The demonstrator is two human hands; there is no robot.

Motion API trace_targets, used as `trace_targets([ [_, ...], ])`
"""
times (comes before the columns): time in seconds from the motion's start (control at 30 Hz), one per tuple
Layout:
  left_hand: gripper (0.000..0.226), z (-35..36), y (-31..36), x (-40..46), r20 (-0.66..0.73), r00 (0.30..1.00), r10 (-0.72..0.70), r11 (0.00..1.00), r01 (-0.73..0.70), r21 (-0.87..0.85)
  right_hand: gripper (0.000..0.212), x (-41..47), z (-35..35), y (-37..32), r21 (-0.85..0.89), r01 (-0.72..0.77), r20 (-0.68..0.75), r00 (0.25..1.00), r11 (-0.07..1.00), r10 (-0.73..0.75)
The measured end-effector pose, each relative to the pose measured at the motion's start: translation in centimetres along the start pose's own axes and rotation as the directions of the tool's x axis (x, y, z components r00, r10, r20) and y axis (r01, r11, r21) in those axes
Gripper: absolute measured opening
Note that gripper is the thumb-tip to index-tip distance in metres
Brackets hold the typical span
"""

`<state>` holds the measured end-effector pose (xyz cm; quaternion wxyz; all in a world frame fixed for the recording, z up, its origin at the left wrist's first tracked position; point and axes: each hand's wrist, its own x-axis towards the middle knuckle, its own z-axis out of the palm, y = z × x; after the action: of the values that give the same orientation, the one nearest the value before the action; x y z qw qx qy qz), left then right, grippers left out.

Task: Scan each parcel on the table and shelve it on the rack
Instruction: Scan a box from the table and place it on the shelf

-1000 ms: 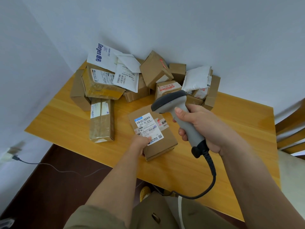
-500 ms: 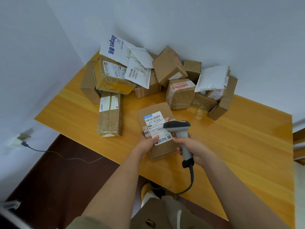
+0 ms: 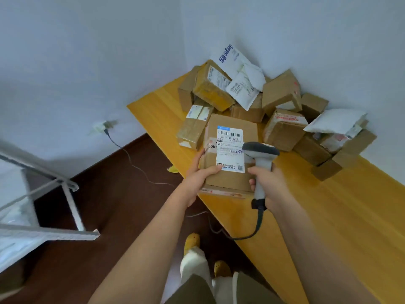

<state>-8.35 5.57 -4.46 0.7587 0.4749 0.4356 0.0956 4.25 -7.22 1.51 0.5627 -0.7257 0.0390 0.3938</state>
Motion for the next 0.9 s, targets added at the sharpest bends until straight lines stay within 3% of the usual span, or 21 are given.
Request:
trace_targets([
  [0.2, 0.092, -7.6, -0.6, -9.1, -0.3, 0.94, 0.159, 0.97, -0.206, -0.132, 0.018, -6.2, 6.4, -0.1, -0.059, 0.113, 0.274, 0.957, 0.992, -0.093],
  [0.33, 0.085, -14.7, -1.5, -16.6, -0.455, 0.874, 0.171, 0.925, -0.301, -0.232, 0.016, -11.9, 11.4, 2.0, -0.104, 0.207, 0.434, 0.89, 0.973, -0.142],
  [0.63, 0.09, -28.9, -7.6, -34.0, -0.624, 0.763, 0.168, 0.751, -0.509, -0.42, 0.02, -29.2, 23.7, 9.5, -0.04, 0.421, 0.669, 0.685, 0.906, -0.289],
  [0.77, 0.074, -36.2, -11.7, -45.2, -0.656, 0.737, 0.161, 0.794, -0.492, -0.358, 0.018, -38.9, 30.8, 15.6, -0.018, 0.425, 0.77, 0.583, 0.905, -0.259],
  [0.9, 0.087, -43.5, -16.1, -55.9, -0.714, 0.69, 0.117, 0.795, -0.497, -0.349, 0.016, -48.2, 36.8, 21.4, -0.045, 0.414, 0.852, 0.491, 0.909, -0.181],
])
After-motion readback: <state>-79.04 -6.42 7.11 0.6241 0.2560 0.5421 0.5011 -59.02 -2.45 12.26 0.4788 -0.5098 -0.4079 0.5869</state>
